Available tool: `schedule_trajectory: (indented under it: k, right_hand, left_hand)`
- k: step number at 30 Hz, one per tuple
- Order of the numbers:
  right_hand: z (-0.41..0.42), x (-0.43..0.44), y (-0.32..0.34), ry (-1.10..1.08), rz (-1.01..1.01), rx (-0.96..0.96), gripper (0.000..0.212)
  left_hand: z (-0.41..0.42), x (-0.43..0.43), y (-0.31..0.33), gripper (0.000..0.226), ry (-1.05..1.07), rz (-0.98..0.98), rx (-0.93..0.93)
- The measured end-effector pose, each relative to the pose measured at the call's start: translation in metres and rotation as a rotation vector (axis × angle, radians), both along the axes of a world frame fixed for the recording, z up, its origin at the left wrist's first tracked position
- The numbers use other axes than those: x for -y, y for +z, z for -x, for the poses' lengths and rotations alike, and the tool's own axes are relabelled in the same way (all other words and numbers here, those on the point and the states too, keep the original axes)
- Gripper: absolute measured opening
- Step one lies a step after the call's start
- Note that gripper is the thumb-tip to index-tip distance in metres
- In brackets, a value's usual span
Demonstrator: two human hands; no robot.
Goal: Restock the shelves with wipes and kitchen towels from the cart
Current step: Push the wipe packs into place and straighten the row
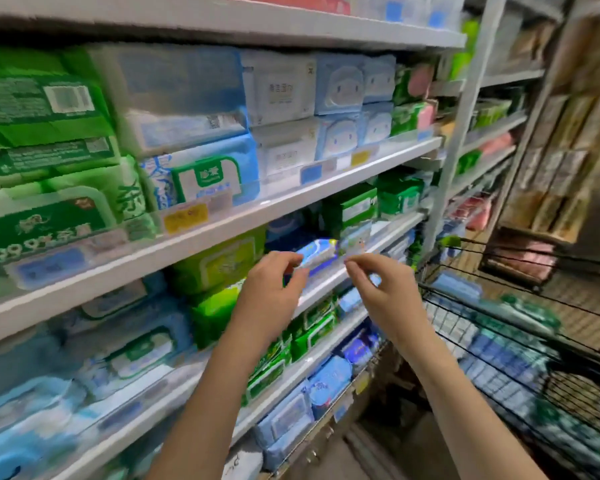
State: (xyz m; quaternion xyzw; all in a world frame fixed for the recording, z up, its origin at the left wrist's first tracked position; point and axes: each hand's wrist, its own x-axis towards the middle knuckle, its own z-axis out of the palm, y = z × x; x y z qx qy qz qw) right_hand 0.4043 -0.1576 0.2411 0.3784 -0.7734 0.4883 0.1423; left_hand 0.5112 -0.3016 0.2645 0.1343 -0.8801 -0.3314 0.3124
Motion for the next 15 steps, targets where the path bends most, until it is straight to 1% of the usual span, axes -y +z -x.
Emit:
schedule_trajectory:
  k: [4, 7, 13, 15]
  right_hand:
    - [0.046, -0.073, -0.03, -0.217, -0.089, 0.133, 0.017]
    - [0.09, -0.123, -0.049, -0.369, -0.129, 0.254, 0.019]
    - [0.196, -0.201, -0.102, -0.532, -0.216, 0.403, 0.02]
    - [0.234, -0.224, -0.122, -0.575, -0.276, 0.451, 0.021]
  left_hand:
    - [0.069, -0.047, -0.029, 0.018, -0.204, -0.066, 0.12]
    - [0.124, -0.082, -0.049, 0.024, -0.325, -0.053, 0.221]
    - [0.253, -0.149, -0.095, 0.029, -0.456, -0.029, 0.399]
    - [0.3, -0.172, -0.11, 0.025, -0.478, -0.031, 0.474]
